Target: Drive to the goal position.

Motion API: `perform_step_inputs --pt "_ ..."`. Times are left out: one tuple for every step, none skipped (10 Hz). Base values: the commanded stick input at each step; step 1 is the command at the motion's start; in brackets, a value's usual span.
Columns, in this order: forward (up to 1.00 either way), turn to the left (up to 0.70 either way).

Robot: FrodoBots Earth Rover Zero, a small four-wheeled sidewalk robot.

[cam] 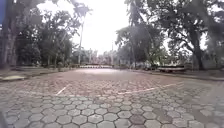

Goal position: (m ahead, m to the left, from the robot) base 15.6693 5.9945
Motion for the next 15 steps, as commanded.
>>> perform_step_inputs --pt "0.69 0.00" --pt "0.69 0.00" --pt "0.69 0.00" --pt "0.69 0.00" --pt "0.69 0.00" --pt "0.69 0.00" --pt "0.69 0.02" --pt "0.69 0.11" --pt "0.69 0.14" --pt "0.69 0.14" --pt "0.69 0.14" --pt "0.69 0.14" --pt "0.69 0.14" --pt "0.65 0.16" --pt "0.65 0.02"
